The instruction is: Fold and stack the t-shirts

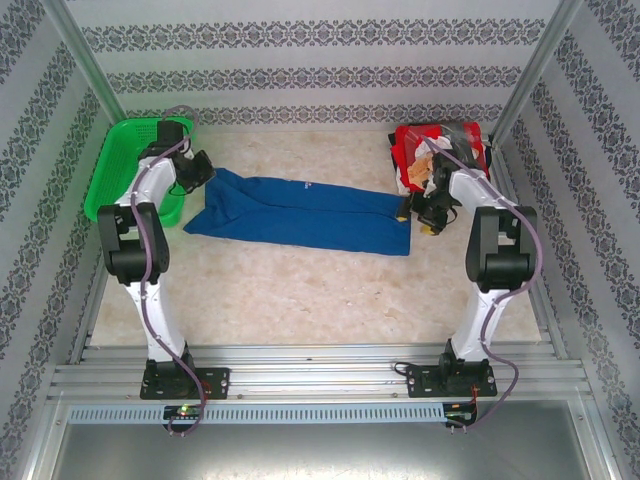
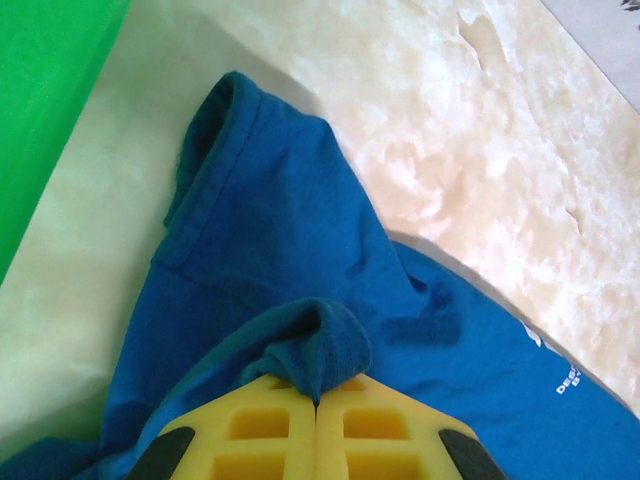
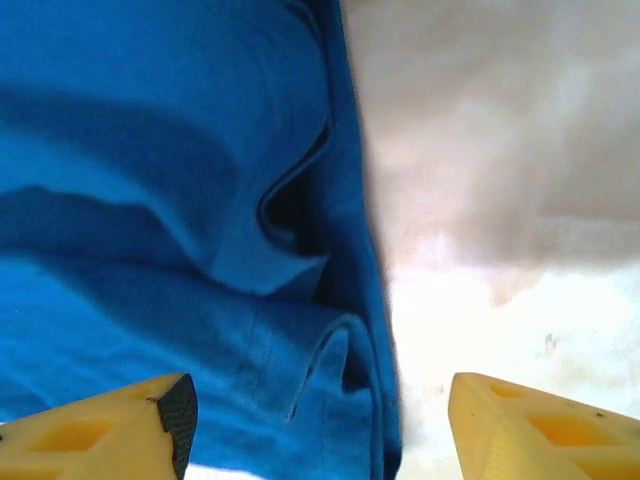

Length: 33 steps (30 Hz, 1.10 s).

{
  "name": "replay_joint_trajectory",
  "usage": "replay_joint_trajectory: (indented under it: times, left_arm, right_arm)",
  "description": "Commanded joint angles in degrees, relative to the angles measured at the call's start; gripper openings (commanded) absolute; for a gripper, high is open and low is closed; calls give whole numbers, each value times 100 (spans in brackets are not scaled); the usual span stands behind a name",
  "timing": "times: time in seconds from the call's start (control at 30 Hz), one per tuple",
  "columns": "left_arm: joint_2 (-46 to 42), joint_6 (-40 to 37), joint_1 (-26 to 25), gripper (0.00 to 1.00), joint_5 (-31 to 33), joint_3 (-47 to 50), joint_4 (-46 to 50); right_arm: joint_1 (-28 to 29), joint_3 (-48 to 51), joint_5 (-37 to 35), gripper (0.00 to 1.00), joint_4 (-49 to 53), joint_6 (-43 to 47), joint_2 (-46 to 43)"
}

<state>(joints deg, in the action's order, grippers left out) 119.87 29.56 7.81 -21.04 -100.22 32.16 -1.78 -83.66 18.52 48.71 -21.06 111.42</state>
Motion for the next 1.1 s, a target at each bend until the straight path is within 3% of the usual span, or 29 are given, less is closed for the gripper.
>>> replay_joint_trajectory:
  times: [0.0, 0.07, 0.17, 0.2, 0.3, 0.4, 0.43, 0.47, 0.8, 1.07]
  left_arm:
    - [253, 6, -76, 0, -124, -346, 54]
    - [396, 36, -96, 5, -116, -515, 113]
    - [577, 140, -96, 41, -80, -726, 172]
    - [576, 194, -90, 47, -92, -767, 136]
    - [440, 321, -96, 60, -102, -801, -55]
    - [246, 322, -96, 66, -116, -983, 94]
    - [127, 310, -103, 74, -183, -971, 160]
    - [-72, 273, -136, 76, -201, -837, 212]
    - [-2604, 478, -153, 81, 327, 2659, 234]
    - [-2549, 447, 71, 63, 847, 3324, -93]
  right_arm:
    - [-42, 279, 158, 76, -146, 15, -591]
    - [-43, 436, 261, 79, -155, 23, -773]
    - [-9, 763, 509, 86, -324, 14, -1102]
    - [16, 890, 570, 89, -420, 21, -1267]
    - [160, 1212, 626, 94, -600, 125, -1747]
    - [258, 1556, 736, 95, -708, 146, -2222]
    - [282, 1662, 805, 95, -739, 139, -2353]
    - [320, 1789, 866, 95, -769, 139, -2506]
    - [437, 2633, 1124, 98, -996, 129, -3482]
    - [486, 2717, 1164, 98, -851, 136, -3289]
